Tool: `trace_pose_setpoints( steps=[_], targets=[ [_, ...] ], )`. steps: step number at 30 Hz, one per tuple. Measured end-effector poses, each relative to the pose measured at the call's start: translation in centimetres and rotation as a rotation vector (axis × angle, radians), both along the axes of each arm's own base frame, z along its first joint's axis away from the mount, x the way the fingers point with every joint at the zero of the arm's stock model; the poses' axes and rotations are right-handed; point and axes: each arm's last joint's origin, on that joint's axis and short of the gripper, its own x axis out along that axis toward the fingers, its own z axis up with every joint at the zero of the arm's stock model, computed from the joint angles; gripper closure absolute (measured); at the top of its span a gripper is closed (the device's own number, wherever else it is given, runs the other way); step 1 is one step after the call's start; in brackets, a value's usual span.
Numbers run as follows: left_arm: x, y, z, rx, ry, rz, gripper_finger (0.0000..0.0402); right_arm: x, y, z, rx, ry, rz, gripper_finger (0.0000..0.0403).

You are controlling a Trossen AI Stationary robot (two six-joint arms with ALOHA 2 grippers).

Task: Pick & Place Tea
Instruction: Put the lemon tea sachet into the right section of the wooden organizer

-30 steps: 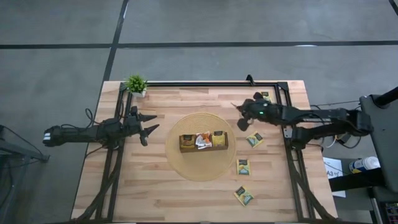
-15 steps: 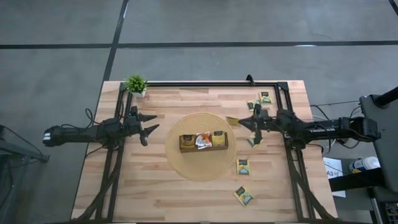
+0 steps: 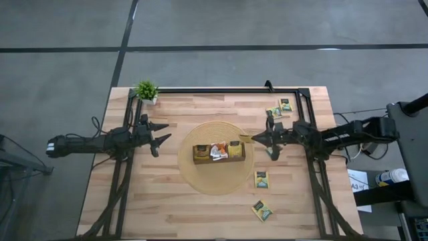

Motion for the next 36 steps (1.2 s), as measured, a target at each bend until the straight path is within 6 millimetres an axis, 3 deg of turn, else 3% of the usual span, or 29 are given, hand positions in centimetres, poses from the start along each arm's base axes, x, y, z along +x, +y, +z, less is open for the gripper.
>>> trace_pose_setpoints(
  steps=[16,36],
  targets=[
    [0.0,0.0,0.0,0.000,-0.001,0.001,0.0199,4.3,0.5,-2.4,0.042,-0.001,0.090,0.0395],
    [0.0,0.0,0.0,0.000,0.000,0.001,0.0199,6.2,0.2,-7.4,0.123,0.147,0.074,0.0395]
  ],
)
